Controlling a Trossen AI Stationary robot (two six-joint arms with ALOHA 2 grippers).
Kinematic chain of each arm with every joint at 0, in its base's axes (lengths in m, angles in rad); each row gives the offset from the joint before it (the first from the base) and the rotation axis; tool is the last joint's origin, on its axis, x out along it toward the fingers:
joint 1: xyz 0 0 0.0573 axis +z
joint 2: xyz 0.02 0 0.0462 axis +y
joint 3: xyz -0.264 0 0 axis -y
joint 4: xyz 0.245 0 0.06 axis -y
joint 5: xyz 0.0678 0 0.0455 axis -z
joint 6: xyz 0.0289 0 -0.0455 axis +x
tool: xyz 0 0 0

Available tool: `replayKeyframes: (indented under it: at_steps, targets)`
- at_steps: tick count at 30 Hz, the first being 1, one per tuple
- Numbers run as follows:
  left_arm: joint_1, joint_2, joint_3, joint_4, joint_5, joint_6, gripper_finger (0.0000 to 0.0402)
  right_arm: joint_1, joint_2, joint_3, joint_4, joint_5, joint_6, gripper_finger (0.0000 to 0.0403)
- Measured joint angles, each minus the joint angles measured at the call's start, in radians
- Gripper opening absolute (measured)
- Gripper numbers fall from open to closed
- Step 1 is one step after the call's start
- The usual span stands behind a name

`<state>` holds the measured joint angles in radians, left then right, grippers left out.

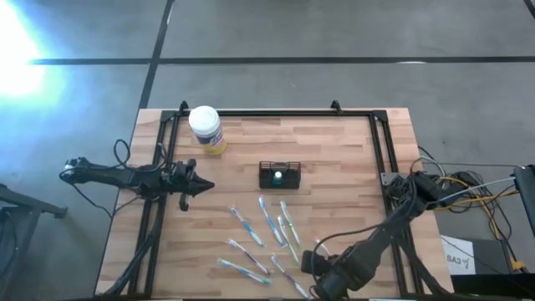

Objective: Pick & Place toothbrushing station
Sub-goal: Put the mouthwash into the black mesh organizer

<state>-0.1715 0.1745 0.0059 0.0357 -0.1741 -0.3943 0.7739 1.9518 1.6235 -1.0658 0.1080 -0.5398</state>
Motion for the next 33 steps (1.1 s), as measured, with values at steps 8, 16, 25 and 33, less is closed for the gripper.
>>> replayKeyframes:
  at_steps: [8, 16, 25, 33]
  targets:
    - [0.000, 0.000, 0.000, 0.000, 0.000, 0.005, 0.0014, -0.011, 0.000, -0.008, 0.037, -0.004, -0.033, 0.0166]
    - [0.000, 0.000, 0.000, 0.000, 0.000, 0.019, 0.0013, -0.012, 0.009, -0.008, 0.041, -0.012, -0.024, 0.0162]
    - [0.000, 0.000, 0.000, 0.000, 0.000, 0.027, 0.0012, -0.012, 0.009, -0.016, 0.055, -0.043, -0.009, 0.0157]
    - [0.000, 0.000, 0.000, 0.000, 0.000, 0.028, 0.0014, -0.013, 0.010, -0.027, 0.055, -0.064, 0.021, 0.0150]
